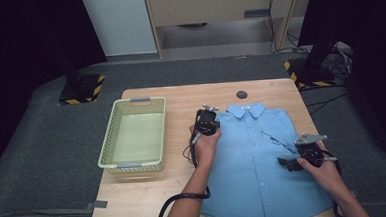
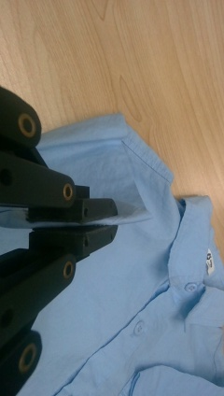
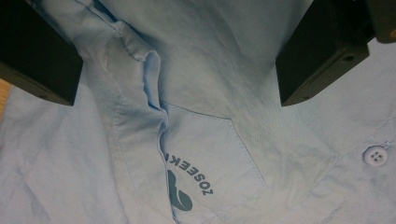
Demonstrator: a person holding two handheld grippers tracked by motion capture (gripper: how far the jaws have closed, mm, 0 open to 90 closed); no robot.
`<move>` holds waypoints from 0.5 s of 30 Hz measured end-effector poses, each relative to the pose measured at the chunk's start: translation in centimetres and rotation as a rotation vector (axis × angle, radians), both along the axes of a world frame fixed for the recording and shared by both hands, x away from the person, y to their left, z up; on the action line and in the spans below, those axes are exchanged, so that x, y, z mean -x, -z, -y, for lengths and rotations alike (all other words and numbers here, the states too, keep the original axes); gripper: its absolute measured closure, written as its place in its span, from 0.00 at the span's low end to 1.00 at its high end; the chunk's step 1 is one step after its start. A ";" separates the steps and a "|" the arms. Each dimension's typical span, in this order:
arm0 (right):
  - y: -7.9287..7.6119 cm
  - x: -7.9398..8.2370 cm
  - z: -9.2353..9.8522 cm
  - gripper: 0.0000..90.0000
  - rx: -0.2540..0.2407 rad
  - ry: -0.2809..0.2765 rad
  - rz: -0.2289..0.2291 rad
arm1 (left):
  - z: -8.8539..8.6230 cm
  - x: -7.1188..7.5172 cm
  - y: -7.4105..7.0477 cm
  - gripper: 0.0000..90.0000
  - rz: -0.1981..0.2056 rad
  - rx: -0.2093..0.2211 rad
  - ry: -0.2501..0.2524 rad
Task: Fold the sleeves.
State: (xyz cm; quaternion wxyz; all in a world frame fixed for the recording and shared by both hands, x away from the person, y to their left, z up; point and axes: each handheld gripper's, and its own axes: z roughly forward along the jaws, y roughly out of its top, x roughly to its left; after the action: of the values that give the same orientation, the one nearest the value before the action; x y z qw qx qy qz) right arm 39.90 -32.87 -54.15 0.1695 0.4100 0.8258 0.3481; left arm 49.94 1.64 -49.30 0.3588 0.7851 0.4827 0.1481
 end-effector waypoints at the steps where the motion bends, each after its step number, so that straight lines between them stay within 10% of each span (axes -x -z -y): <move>1: 0.0 0.0 0.0 0.01 0.000 0.000 0.000 | 0.1 -0.1 0.1 0.98 -0.003 -0.001 0.002; 15: 0.0 0.0 0.0 0.01 0.000 0.000 0.000 | 1.7 0.3 0.5 0.80 -0.021 0.036 0.035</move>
State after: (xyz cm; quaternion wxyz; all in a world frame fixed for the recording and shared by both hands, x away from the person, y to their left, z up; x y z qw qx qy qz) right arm 39.90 -32.87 -54.15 0.1694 0.4101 0.8258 0.3480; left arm 49.63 -0.01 -49.76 0.3704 0.7883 0.4752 0.1247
